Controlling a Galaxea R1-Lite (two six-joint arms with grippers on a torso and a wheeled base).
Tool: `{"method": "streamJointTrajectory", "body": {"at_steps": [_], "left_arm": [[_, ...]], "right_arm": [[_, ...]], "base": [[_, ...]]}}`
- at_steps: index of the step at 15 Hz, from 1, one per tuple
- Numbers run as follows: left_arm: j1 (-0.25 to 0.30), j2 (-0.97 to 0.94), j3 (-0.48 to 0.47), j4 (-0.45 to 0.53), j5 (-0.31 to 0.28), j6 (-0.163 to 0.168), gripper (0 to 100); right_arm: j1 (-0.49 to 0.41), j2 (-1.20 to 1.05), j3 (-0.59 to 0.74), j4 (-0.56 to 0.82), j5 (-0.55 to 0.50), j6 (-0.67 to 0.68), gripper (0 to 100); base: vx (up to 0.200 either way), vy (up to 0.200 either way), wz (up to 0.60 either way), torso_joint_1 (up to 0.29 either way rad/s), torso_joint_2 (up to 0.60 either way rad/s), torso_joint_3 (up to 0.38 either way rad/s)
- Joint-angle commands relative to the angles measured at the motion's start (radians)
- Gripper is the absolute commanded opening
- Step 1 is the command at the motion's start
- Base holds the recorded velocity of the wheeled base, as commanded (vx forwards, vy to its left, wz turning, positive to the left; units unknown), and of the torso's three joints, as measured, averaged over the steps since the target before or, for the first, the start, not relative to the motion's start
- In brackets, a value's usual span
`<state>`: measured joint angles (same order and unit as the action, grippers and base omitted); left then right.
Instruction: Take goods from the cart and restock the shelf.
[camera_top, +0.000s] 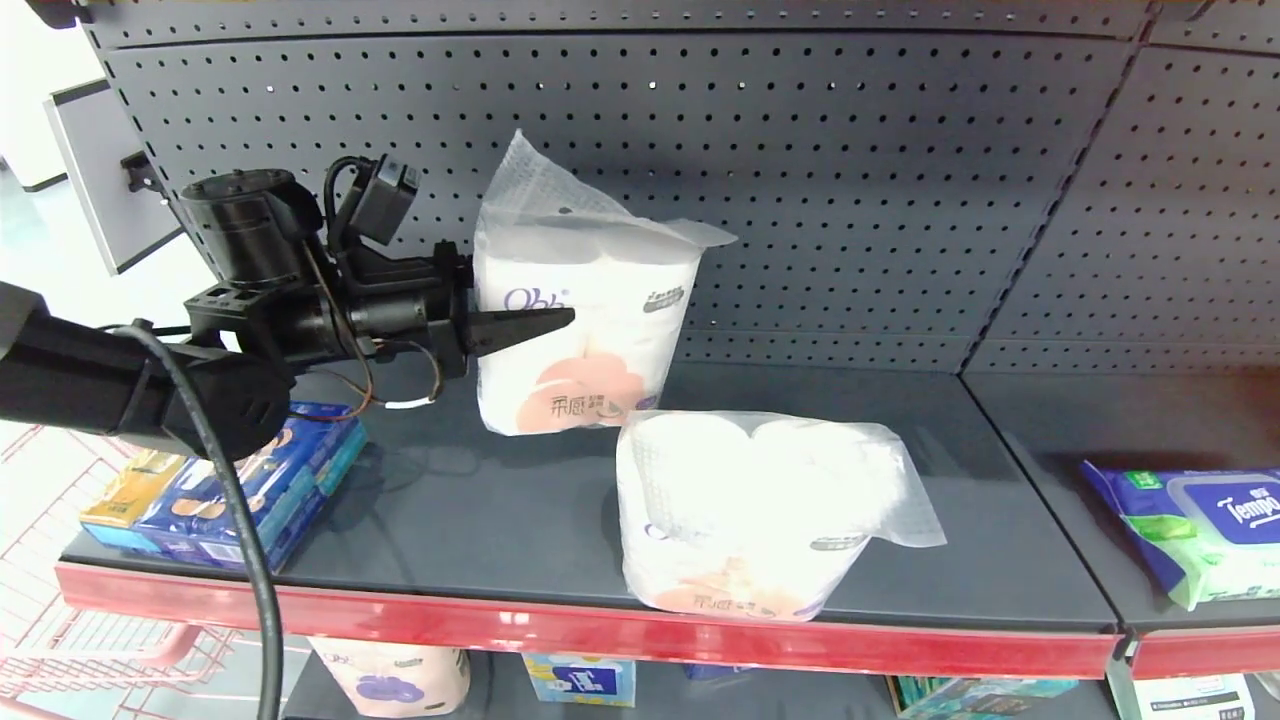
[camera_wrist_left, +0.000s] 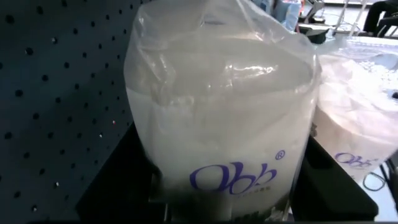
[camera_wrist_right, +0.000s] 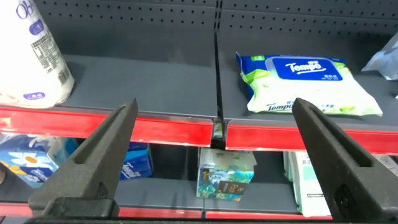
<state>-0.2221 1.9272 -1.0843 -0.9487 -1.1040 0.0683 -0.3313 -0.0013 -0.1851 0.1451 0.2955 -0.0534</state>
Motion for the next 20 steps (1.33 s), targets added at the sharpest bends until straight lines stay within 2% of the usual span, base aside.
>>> {"method": "streamJointTrajectory", "body": {"at_steps": [1, 3, 6, 9, 11, 16, 20], "left_arm": [[0.0, 0.044, -0.043, -0.007, -0.036, -0.021, 0], [0.0, 0.059, -0.057, -0.035, -0.054, -0.054, 0], [-0.002, 0.101, -0.068, -0.133, -0.119, -0.097, 0], [-0.006, 0.134, -0.071, -0.223, -0.155, -0.166, 0], [-0.008, 0.148, -0.079, -0.259, -0.166, -0.191, 0], [-0.008, 0.164, -0.108, -0.269, -0.223, -0.208, 0], [-0.02, 0.176, -0.112, -0.272, -0.229, -0.206, 0]], "right_arm": [[0.0, 0.001, 0.003, 0.002, 0.001, 0.0, 100], [0.0, 0.001, 0.006, 0.001, 0.001, 0.0, 100], [0.0, 0.001, 0.013, 0.001, 0.001, -0.002, 100], [0.0, 0.001, 0.013, 0.001, 0.001, -0.002, 100], [0.0, 0.001, 0.013, 0.001, 0.001, -0.002, 100], [0.0, 0.001, 0.013, 0.001, 0.001, -0.003, 100], [0.0, 0.001, 0.01, 0.001, 0.001, -0.003, 100]], "base": [[0.0, 0.0, 0.0, 0.0, 0.0, 0.0], [0.0, 0.0, 0.0, 0.0, 0.0, 0.0], [0.0, 0.0, 0.0, 0.0, 0.0, 0.0], [0.0, 0.0, 0.0, 0.0, 0.0, 0.0], [0.0, 0.0, 0.0, 0.0, 0.0, 0.0], [0.0, 0.0, 0.0, 0.0, 0.0, 0.0], [0.0, 0.0, 0.0, 0.0, 0.0, 0.0]]}}
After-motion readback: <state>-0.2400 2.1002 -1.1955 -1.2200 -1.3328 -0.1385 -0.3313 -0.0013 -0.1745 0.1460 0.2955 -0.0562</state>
